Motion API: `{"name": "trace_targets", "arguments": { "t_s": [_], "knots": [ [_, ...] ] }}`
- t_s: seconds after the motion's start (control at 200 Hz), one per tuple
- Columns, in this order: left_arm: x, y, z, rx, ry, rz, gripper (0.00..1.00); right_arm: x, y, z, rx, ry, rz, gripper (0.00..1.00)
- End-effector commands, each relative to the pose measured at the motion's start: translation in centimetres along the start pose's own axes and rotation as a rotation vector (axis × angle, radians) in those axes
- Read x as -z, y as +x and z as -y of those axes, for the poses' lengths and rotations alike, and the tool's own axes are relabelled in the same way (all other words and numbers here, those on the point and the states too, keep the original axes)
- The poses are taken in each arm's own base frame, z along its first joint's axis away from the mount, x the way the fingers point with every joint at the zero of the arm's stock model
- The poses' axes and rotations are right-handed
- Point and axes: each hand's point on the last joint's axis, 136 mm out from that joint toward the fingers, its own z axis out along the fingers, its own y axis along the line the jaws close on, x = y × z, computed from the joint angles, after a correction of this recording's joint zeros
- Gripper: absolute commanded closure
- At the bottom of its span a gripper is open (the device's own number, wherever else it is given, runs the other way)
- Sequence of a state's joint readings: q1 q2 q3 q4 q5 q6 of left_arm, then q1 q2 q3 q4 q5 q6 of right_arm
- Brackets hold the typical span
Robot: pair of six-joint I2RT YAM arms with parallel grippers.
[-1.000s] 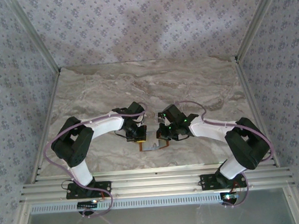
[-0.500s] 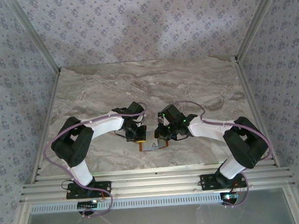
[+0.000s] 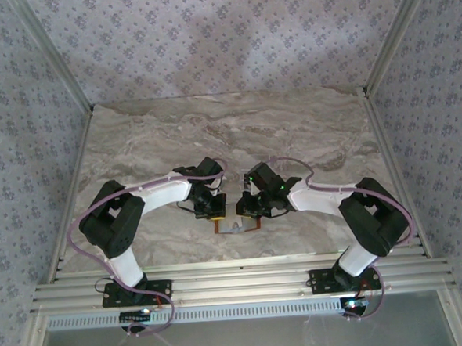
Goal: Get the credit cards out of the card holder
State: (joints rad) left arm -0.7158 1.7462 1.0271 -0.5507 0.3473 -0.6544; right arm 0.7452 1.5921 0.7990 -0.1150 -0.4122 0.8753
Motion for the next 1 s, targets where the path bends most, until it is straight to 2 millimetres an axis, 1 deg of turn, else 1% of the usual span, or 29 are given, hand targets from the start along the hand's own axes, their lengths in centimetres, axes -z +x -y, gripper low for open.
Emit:
{"name": "trace_targets", "arguments": {
  "t_s": [0.0,0.335,0.405,0.485,0.55,0.665,0.994],
  "knots": [
    [-0.8,0.9,-1.5,0.000,-0.069,-0.037,0.95,-0.4,0.3,-1.2,0.009,-0.046,-0.025,0.85],
    [-0.8,1.0,-1.5,0.000,-0.069,-0.039,0.95,-1.1,0.7,-1.5,0.010,-0.070,-0.049,0.85],
    [-0.8,1.0,-1.5,0.000,-0.069,-0.038,0.95,-1.1,0.7,-1.4,0.008,-0.068,-0.048,0.88],
    [-0.8,1.0,-1.5,0.000,-0.070,-0.038,0.95,-1.0,0.8,-1.1,0.007,-0.056,-0.042,0.93],
    [-0.8,0.9,-1.5,0.000,-0.070,-0.037,0.95,-0.6,0.7,-0.9,0.010,-0.043,-0.032,0.97],
    [-0.8,0.9,-1.5,0.000,-0.070,-0.038,0.95,0.2,0.5,-0.3,0.017,-0.006,-0.013,0.99],
    [-0.6,0.9,-1.5,-0.001,-0.072,-0.035,0.95,3.5,0.2,1.4,0.057,0.082,0.012,1.00]
  ]
}}
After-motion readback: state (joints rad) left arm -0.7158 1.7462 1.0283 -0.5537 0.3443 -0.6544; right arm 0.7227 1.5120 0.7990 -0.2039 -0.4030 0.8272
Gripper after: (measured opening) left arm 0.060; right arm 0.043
